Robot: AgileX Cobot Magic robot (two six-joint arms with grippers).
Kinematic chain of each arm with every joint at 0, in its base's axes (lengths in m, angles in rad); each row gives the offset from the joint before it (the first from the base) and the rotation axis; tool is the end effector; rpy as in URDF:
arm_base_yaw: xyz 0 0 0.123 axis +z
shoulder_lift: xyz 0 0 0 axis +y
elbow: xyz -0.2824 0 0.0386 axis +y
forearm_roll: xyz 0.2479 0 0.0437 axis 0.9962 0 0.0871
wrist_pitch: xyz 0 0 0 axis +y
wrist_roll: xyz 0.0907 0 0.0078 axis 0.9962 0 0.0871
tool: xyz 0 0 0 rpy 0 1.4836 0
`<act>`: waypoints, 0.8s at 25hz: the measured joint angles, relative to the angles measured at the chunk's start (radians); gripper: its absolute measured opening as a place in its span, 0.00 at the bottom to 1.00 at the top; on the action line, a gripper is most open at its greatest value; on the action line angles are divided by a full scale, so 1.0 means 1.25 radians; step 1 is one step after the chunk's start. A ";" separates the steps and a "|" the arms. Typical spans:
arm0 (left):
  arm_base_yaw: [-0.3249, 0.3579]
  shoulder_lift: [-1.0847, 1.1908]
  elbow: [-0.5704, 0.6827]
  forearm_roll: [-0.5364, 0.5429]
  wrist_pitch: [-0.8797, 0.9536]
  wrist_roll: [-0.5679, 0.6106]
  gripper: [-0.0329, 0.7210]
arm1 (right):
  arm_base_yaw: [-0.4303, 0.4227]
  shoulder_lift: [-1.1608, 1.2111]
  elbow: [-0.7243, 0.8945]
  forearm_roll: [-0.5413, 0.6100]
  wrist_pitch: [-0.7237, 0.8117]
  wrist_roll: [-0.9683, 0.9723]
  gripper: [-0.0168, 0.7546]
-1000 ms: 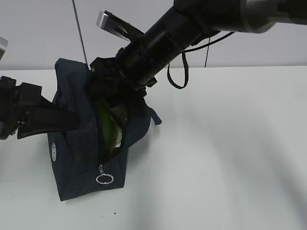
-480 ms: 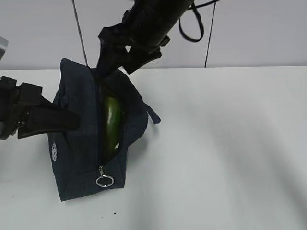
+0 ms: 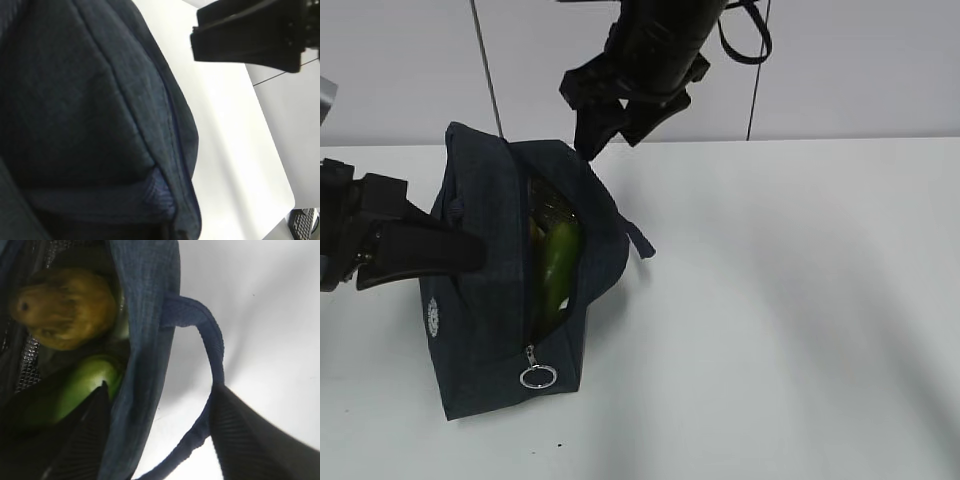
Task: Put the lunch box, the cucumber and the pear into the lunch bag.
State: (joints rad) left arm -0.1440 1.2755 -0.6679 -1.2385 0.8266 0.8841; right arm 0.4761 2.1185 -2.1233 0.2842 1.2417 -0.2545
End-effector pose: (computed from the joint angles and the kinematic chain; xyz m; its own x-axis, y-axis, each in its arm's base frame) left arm 0.2143 -0.0951 0.2492 -0.8512 -0.0319 -0.5239 0.3784 0.6545 -0.6546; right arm 0.4017 0.2344 0.3092 -0.7097 -0.5392 -0.4534 -0.6629 0.7291 0.1705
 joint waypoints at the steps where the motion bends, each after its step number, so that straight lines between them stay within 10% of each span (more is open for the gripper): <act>1: 0.000 0.000 0.000 0.000 0.000 0.000 0.03 | 0.000 0.009 0.000 0.000 0.000 0.000 0.65; 15: 0.000 0.000 0.000 0.000 0.000 0.007 0.03 | 0.000 0.116 0.000 0.006 0.000 0.001 0.65; 20: 0.000 0.000 0.000 0.000 0.000 0.009 0.03 | 0.000 0.128 0.000 0.006 0.000 0.001 0.38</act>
State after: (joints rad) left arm -0.1440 1.2755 -0.6679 -1.2385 0.8266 0.8952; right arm 0.4761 2.2784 -2.1233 0.2919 1.2421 -0.2529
